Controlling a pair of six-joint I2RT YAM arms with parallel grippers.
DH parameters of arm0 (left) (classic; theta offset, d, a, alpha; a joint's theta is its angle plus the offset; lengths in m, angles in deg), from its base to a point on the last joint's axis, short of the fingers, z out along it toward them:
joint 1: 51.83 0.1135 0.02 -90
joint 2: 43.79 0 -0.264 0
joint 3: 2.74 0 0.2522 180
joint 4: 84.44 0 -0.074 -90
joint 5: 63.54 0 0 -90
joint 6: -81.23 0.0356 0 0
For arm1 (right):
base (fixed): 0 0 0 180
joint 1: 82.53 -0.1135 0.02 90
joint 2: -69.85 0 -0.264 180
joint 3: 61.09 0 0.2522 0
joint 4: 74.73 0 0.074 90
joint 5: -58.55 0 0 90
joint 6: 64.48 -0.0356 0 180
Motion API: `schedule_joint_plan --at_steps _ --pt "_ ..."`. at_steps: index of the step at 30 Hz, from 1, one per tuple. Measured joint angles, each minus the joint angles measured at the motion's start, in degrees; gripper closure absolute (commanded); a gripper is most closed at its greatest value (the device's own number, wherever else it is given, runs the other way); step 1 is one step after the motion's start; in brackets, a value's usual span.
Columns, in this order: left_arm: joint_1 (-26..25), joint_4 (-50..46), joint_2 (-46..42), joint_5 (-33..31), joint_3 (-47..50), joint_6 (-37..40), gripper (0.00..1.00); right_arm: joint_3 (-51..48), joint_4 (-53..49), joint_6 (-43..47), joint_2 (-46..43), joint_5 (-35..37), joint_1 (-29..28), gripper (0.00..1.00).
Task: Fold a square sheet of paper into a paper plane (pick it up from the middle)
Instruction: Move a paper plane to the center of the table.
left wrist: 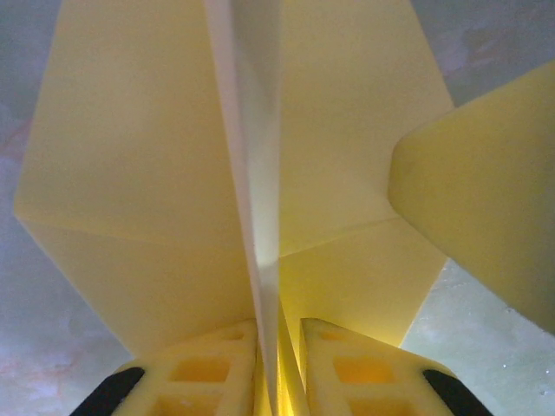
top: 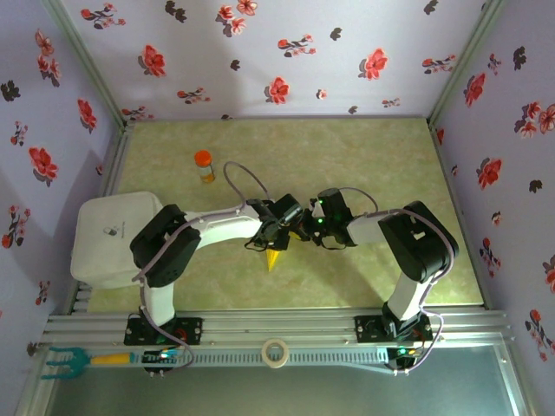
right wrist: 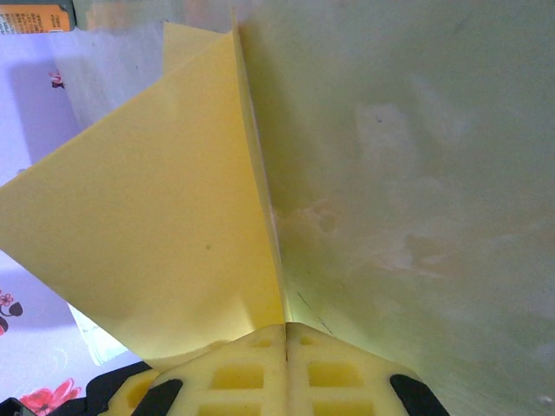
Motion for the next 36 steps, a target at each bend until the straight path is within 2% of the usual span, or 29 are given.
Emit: schedule_joint_plan --at_steps 4,8,21,31,36 --pt "0.0 0.1 0.0 0.0 0.0 0.0 0.83 0.1 -3.4 1.8 -1.4 0.3 0.3 0.8" --pt "0.0 0.1 0.3 0.0 0.0 -0.3 0.86 0.3 -9.0 4.7 -6.0 1.6 1.8 0.76" --pt "0.0 0.1 0.9 0.0 -2.6 -2.8 0.94 -2.1 -22.1 11.4 -22.6 5.5 9.9 0.74" --pt "0.0 0.0 3.8 0.0 -5.4 -5.9 0.94 -4.0 -24.7 11.9 -24.0 6.1 10.5 0.74" --pt "0.0 0.0 4.5 -0.1 -5.5 -6.8 0.9 -4.2 -24.7 11.9 -24.0 6.1 10.5 0.74"
